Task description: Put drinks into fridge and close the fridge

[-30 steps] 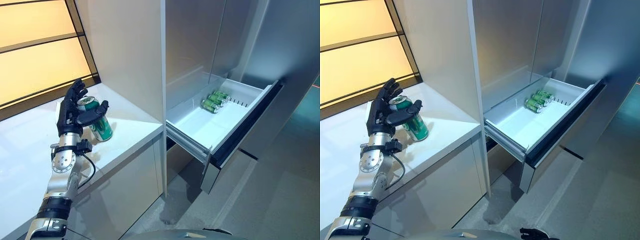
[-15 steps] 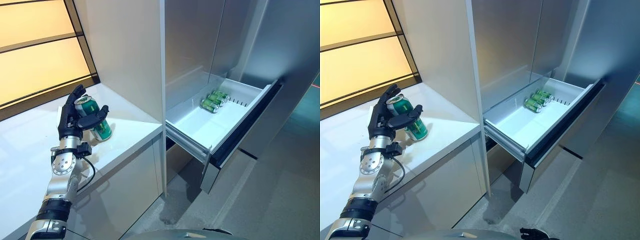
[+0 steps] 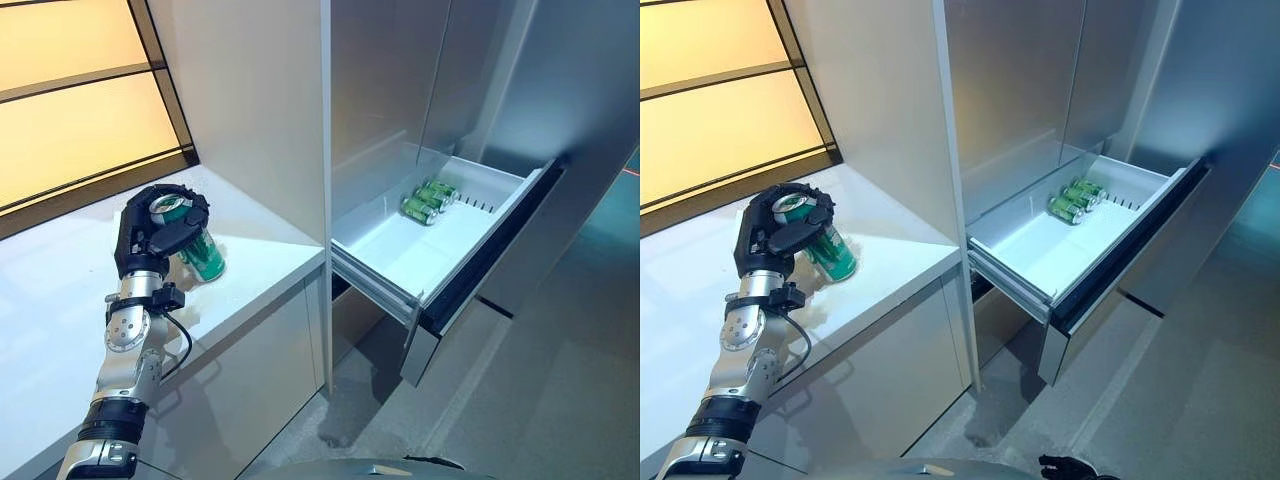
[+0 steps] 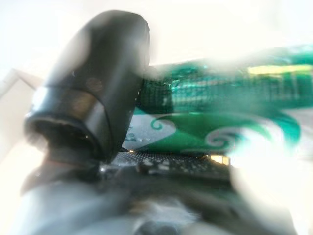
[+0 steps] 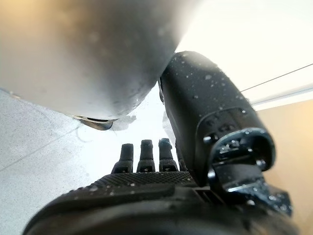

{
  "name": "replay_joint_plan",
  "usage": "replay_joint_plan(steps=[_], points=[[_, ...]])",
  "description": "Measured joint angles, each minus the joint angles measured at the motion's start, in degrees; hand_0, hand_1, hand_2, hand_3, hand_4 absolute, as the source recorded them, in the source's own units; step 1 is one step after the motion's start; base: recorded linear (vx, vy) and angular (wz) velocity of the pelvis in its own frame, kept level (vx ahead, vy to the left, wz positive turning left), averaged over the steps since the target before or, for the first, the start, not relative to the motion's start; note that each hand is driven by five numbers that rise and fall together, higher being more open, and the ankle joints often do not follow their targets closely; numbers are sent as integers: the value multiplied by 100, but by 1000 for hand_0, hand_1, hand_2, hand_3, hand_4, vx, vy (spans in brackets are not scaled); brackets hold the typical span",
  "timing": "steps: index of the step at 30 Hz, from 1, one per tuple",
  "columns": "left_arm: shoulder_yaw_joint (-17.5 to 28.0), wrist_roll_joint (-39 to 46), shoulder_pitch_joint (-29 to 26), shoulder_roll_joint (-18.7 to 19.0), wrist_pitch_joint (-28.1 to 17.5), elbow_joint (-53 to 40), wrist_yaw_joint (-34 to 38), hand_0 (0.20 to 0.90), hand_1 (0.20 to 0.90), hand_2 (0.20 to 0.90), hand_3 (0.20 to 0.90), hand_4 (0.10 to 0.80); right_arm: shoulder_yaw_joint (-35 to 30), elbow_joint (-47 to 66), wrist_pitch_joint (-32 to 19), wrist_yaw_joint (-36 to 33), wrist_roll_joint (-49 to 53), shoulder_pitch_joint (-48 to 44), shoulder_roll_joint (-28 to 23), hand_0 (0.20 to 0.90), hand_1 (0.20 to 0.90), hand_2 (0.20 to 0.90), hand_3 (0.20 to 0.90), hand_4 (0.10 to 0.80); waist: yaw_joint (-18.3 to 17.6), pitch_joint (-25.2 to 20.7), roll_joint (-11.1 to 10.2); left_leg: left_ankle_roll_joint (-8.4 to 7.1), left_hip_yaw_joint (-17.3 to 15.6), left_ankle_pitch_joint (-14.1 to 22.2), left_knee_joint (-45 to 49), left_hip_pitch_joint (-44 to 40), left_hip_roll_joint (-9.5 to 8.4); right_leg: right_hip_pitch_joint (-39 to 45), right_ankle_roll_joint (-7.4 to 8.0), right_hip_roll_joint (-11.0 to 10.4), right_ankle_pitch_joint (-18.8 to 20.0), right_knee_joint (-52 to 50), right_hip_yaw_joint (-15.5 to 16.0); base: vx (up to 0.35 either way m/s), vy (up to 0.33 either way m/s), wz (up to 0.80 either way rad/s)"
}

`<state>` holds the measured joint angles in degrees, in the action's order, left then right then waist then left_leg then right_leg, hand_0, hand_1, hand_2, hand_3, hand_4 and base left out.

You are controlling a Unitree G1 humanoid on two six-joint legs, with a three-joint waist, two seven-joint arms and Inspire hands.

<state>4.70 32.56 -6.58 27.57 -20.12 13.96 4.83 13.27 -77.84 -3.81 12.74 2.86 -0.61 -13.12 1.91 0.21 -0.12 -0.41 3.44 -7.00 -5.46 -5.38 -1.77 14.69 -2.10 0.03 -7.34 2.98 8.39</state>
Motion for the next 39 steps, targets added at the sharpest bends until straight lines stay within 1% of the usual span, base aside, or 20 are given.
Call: replay_joint_plan(steps=[8, 12, 13, 17, 19, 21, 22, 24, 25, 27, 28, 29, 30, 33, 35, 39], points=[[0, -123, 12, -2, -37, -329, 102, 300, 300, 300, 200, 100, 133, 352, 108, -102, 45, 41, 34, 900, 900, 900, 900, 800, 13, 160, -117, 0, 1, 0, 1, 4, -2, -6, 0, 0, 0, -10, -7, -10, -21, 0], [0, -122, 25, -1, -36, -801, -7, 300, 300, 300, 200, 100, 203, 619, 112, -146, 65, 95, 37, 900, 900, 900, 900, 800, 14, 246, -190, 0, 4, 0, 2, 14, 0, -13, 0, 3, 0, -11, -6, -7, -19, 0], [0, -115, 25, 8, -36, -945, -60, 300, 300, 300, 200, 100, 273, 749, 95, -147, 73, 127, 18, 900, 900, 900, 900, 800, 10, 249, -196, 0, 3, 0, 2, 21, -1, -21, 0, 2, 0, -11, -7, 0, 0, 0], [-2, -67, 21, 16, -37, -1637, -326, 300, 300, 300, 200, 100, 586, 1838, 131, -129, 255, 278, -88, 900, 900, 900, 900, 800, -56, 256, -193, 1, 6, -1, 2, 39, 0, -30, 1, 4, 1, -11, -6, -10, -16, 0], [-3, 112, -20, 58, -47, -1876, -665, 300, 300, 300, 200, 100, 545, 2172, -121, 15, 356, 271, -109, 900, 900, 900, 900, 800, -98, 266, -178, 1, 2, 0, 3, 33, 0, -34, 4, 3, 3, -11, -10, 0, 0, 0], [0, 256, -44, 69, -51, -2198, -894, 300, 300, 300, 200, 100, 585, 3111, -50, 173, 606, 431, -208, 900, 900, 900, 900, 800, -140, 274, -165, 1, 4, 0, 4, 88, 4, -69, 9, 9, 7, -12, -5, -36, -32, 1], [-5, 261, -50, 71, -52, -2349, -953, 300, 300, 300, 200, 100, 650, 3998, 298, 181, 725, 581, -292, 900, 900, 900, 900, 800, -187, 276, -163, 1, 4, -2, 4, 110, 2, -86, 13, 10, 10, -12, -5, -41, -31, 0], [-67, 297, -59, 146, -101, -2572, -1042, 300, 300, 300, 200, 100, 705, 5579, 788, 391, 1146, 734, -470, 900, 900, 900, 900, 800, -252, 278, -159, 2, -10, -2, 13, 119, 1, -100, 18, 8, 13, -10, -25, -36, -21, -4], [-165, 356, -66, 228, -163, -2681, -1122, 300, 300, 300, 200, 100, 705, 6564, 1103, 572, 1527, 699, -549, 900, 900, 900, 900, 800, -312, 282, -153, 2, -14, -2, 21, 129, -3, -105, 22, 7, 15, -11, -30, -34, -19, -3], [-339, 352, -92, 302, -257, -2714, -1323, 300, 300, 300, 200, 100, 659, 7617, 1283, 840, 2123, 465, -700, 900, 900, 900, 900, 800, -344, 289, -141, 3, -27, -2, 31, 130, -6, -109, 29, 2, 20, -13, -48, 0, 0, 0], [-386, 352, -94, 306, -268, -2724, -1358, 300, 300, 300, 200, 100, 646, 7847, 1364, 889, 2280, 364, -765, 900, 900, 900, 900, 800, -346, 292, -138, 3, -34, -2, 30, 131, -7, -113, 32, 0, 22, -15, -56, -9, -5, -6], [-509, 350, -94, 348, -269, -2737, -1452, 300, 300, 300, 200, 100, 556, 8216, 1386, 1050, 2665, 139, -872, 900, 900, 900, 900, 800, -342, 295, -132, 3, -54, -2, 30, 129, -4, -118, 38, -1, 25, -18, -78, -8, -6, -6], [-580, 349, -94, 391, -269, -2735, -1531, 300, 300, 300, 200, 100, 472, 8433, 1423, 1066, 2935, -19, -918, 900, 900, 900, 900, 800, -332, 300, -127, 5, -64, -1, 30, 127, -5, -122, 40, 0, 27, -19, -100, -6, -5, -6], [-676, 352, -94, 516, -269, -2736, -1724, 300, 300, 300, 200, 100, 360, 8898, 1499, 1057, 3517, -662, -1337, 900, 900, 900, 900, 800, -325, 347, -56, 16, -122, 5, 20, 119, -5, -132, 74, -11, 49, -16, -155, 0, -6, -8], [-676, 360, -100, 600, -267, -2736, -1841, 300, 300, 300, 200, 100, 157, 9080, 1452, 930, 3801, -937, -1376, 900, 900, 900, 900, 800, -330, 360, -37, 28, -146, 13, 23, 110, -13, -130, 75, -20, 51, -17, -173, 2, -9, -7], [-678, 491, -150, 630, -249, -2737, -1985, 300, 300, 300, 200, 100, -7, 9371, 1326, 644, 4015, -1054, -1362, 900, 900, 900, 900, 800, -321, 361, -36, 43, -173, 18, 33, 115, -24, -137, 77, -31, 51, -12, -197, -9, -4, -2]])
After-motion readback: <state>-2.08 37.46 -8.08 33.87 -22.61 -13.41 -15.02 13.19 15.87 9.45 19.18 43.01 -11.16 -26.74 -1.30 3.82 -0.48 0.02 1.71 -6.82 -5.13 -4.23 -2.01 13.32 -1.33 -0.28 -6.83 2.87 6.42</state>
